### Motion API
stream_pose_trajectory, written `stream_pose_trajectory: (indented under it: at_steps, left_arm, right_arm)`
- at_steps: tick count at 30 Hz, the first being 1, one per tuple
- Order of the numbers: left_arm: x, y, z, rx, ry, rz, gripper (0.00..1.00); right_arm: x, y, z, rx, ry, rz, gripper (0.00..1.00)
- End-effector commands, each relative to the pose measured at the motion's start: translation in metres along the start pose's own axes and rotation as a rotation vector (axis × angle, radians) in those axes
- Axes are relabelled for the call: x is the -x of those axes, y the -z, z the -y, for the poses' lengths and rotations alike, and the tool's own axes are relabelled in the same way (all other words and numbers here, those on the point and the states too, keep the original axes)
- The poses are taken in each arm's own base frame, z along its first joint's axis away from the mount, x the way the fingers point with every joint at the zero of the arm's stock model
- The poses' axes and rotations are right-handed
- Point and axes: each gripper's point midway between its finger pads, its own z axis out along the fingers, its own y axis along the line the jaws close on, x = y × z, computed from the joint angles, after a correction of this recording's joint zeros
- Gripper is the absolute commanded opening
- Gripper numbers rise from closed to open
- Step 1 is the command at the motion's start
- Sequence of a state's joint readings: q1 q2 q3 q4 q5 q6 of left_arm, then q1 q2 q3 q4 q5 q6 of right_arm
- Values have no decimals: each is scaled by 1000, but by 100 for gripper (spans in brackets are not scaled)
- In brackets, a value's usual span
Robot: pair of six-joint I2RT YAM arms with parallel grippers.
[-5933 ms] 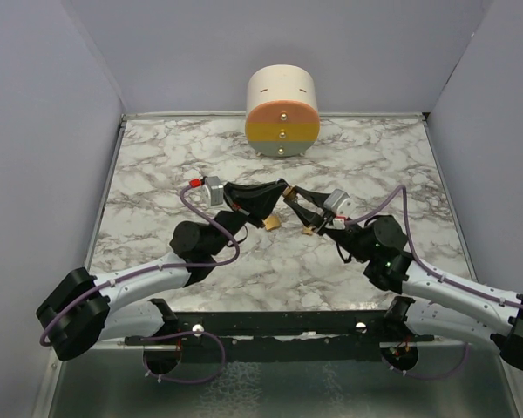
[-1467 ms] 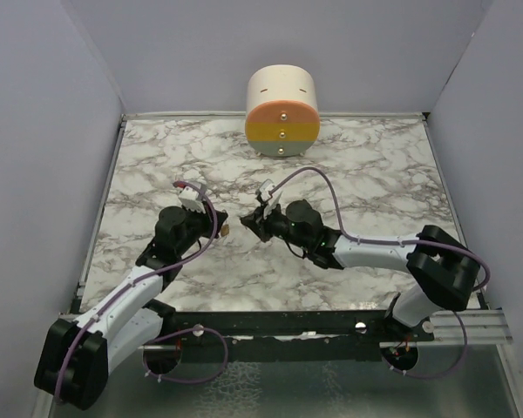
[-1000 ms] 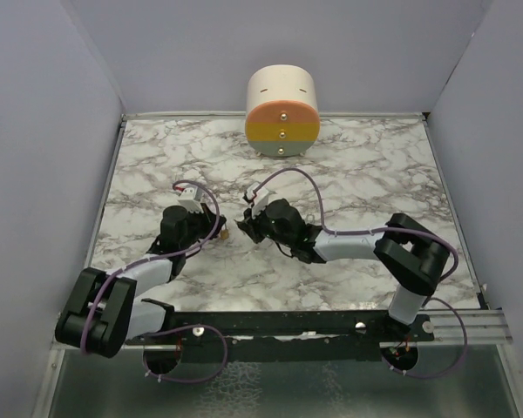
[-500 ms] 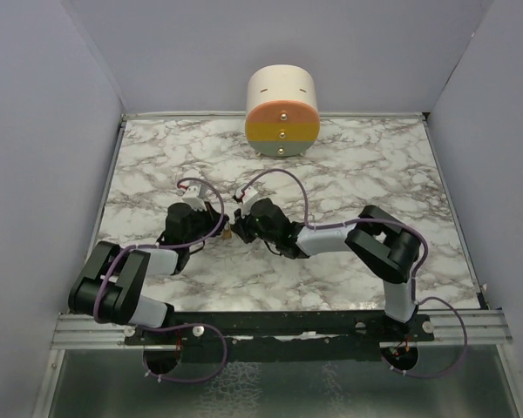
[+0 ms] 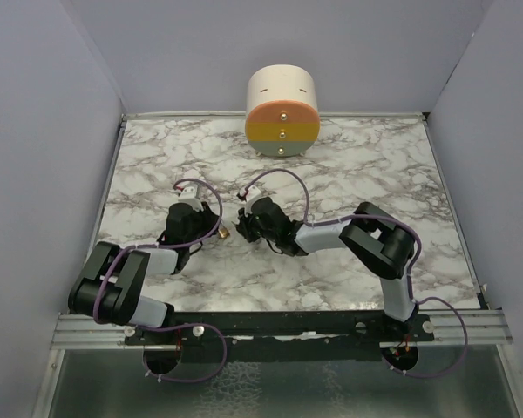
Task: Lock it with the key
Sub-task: Place the lock at the center of the board.
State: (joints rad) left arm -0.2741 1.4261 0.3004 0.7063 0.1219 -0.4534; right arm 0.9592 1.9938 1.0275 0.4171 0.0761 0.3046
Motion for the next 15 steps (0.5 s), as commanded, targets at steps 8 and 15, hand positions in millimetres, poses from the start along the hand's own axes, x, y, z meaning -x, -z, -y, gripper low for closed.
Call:
stream_pose_trajectory:
  at_steps: [8,15]
  left_arm:
    - [31,1,-8,68,-57,81,45]
    - [45,-1,2,39,-52,110,49]
  right_arm:
    - [2,-15,8,-8,-21,1,1]
    - [10,-21,-3,42,-20,7,1]
